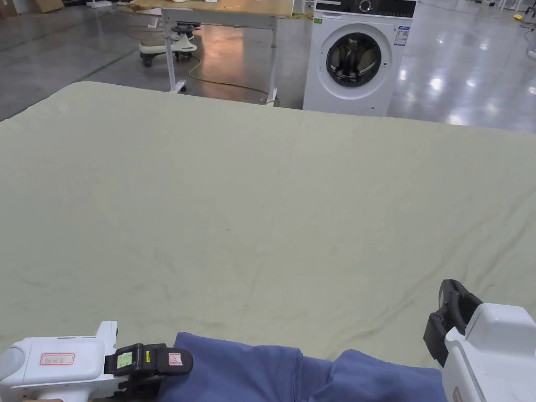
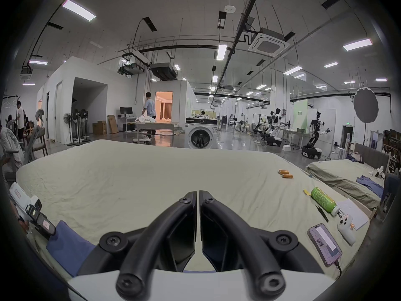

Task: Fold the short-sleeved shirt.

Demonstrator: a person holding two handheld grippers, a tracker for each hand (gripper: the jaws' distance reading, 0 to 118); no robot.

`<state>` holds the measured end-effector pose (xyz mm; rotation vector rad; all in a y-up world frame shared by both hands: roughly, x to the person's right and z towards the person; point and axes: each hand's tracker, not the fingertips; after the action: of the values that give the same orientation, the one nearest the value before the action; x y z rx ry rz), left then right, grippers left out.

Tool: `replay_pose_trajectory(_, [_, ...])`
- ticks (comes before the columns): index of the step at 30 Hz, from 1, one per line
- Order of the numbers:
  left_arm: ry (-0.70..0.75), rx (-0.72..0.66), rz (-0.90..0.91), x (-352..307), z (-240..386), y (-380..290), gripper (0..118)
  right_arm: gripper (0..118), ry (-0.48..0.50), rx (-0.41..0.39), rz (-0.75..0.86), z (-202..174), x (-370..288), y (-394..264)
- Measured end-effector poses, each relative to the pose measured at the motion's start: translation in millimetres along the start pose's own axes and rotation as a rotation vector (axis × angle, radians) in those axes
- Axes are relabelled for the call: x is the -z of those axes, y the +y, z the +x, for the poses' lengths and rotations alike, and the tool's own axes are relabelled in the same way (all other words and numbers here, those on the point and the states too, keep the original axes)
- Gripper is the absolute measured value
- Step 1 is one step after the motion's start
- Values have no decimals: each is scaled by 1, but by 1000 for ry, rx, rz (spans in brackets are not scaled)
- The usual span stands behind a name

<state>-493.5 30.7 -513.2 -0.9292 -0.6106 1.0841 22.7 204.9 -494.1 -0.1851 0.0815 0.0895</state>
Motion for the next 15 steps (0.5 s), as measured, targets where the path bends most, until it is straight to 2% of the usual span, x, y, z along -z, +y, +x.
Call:
replay_pose_trajectory(3, [2,98,-57,14,8,-3,45,2,-1,-12,1,0,-1,1])
replay_pose_trajectory(5, [52,150,-68,20,18,-7,20,2,-5,-12,-4,0,-1,1])
replay_pose_trajectory(6, [69,182,-62,20,21,-8,12,2,-7,-10,-8,1,-1,1])
replay_pose_trajectory(10, [89,169,-42,14,23,-7,7,2,-8,5,-18,3,-1,0])
replay_pose_trajectory(13, [153,258,10,3,54,-11,5,2,-9,1,-20,4,0,0])
replay_pose_trajectory(15, [139,263,23,-8,71,-11,5,2,-5,2,-23,5,1,-1])
